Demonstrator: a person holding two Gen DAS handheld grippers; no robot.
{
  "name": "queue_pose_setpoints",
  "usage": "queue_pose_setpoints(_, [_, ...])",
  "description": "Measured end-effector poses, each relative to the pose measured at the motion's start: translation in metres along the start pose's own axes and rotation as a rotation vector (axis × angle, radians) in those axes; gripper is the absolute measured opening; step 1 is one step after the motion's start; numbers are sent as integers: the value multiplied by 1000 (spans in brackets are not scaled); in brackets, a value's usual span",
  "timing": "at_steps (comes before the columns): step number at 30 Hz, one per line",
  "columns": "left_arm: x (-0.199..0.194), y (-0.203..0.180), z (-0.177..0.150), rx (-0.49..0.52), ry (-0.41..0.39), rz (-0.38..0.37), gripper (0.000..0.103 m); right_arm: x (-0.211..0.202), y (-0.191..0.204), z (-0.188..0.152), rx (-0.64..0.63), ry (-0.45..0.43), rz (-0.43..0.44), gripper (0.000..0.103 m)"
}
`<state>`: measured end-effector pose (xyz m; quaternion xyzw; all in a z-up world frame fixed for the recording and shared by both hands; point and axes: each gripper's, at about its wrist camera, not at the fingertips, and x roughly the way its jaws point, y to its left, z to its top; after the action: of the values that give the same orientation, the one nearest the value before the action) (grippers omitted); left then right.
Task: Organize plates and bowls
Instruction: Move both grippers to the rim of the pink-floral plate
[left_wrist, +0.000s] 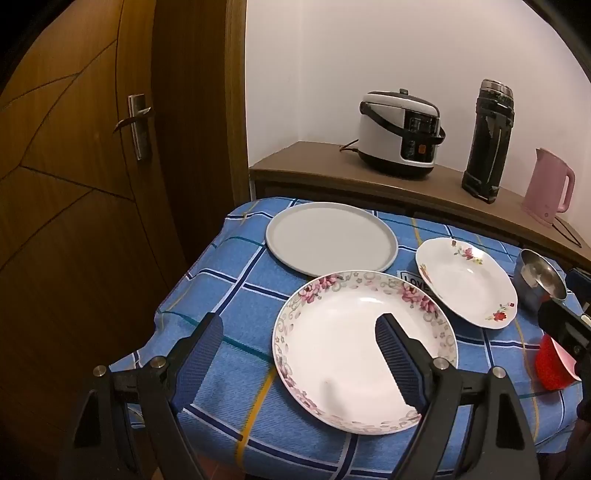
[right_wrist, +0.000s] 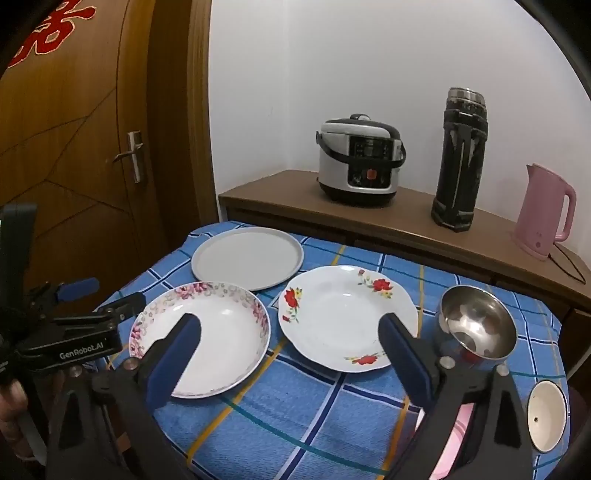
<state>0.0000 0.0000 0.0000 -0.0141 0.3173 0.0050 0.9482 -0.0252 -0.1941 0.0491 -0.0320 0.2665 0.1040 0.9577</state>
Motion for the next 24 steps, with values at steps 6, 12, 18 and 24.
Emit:
queue_pose_setpoints(6, [7, 2, -2, -4, 5, 8, 86, 8, 1, -1, -2, 19, 6, 93])
queue_pose_setpoints(12, [12, 9, -4, -11, 11, 8, 86, 15, 4, -1, -5, 35, 10, 92])
queue_pose_setpoints(18, [18, 9, -6, -10, 18, 4, 86, 23, 3, -1, -9, 50, 12, 90])
queue_pose_setpoints(24, [24, 10, -7, -15, 32, 10, 86, 30, 5, -3, -12, 69, 18, 86])
